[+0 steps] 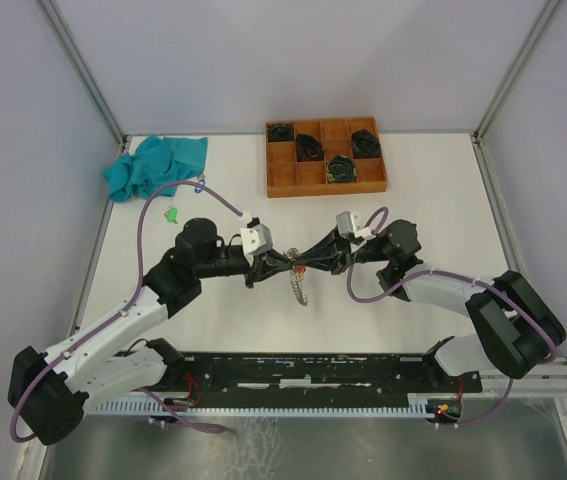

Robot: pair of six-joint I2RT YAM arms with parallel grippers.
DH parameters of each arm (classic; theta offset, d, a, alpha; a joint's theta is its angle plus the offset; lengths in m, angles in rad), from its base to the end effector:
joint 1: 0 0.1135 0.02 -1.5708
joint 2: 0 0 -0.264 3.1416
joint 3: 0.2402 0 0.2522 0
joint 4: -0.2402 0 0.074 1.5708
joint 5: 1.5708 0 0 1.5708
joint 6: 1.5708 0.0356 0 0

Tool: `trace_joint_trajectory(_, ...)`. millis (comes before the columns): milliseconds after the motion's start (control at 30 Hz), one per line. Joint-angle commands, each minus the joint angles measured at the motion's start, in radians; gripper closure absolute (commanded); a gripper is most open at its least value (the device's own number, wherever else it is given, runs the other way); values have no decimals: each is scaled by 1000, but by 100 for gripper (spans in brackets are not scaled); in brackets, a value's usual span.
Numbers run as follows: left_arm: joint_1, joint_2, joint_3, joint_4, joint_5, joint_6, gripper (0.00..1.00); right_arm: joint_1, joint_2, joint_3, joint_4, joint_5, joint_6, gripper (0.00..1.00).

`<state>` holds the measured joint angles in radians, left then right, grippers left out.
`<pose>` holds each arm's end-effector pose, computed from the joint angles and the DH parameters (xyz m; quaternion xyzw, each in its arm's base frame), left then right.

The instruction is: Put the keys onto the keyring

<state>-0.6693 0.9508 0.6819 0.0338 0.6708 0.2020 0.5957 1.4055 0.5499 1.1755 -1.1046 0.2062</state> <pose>0.1571 -0.1525 0.2974 0.4977 0.5861 -0.3868 0.5091 0.2039 0.1767 0.2566 -0.5137 0.4067 0.5522 0.5155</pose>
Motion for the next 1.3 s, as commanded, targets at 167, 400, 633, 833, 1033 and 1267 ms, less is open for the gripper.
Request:
trace_joint_trajectory(167,12,12,49,53,53,37,96,19,3,54,47,-81,31,98)
trace_joint_trajectory(400,11,7,81,-56,4,96,97,18,-45,71,-205,-122,-124,94)
trace_joint_trajectory(633,11,54,159,-210,-20,149,97,19,-143,240,-1112,-194,-737,81)
trace_joint_trajectory(833,11,128,247,-338,-1,176,97,21,-122,294,-1280,-208,-859,77)
trace_joint_trajectory(1033,10,145,288,-394,-9,181,97,24,-151,218,-960,-56,-589,72)
trace_joint_trajectory(1267,8,135,293,-387,-45,153,97,26,-135,180,-788,13,-440,67)
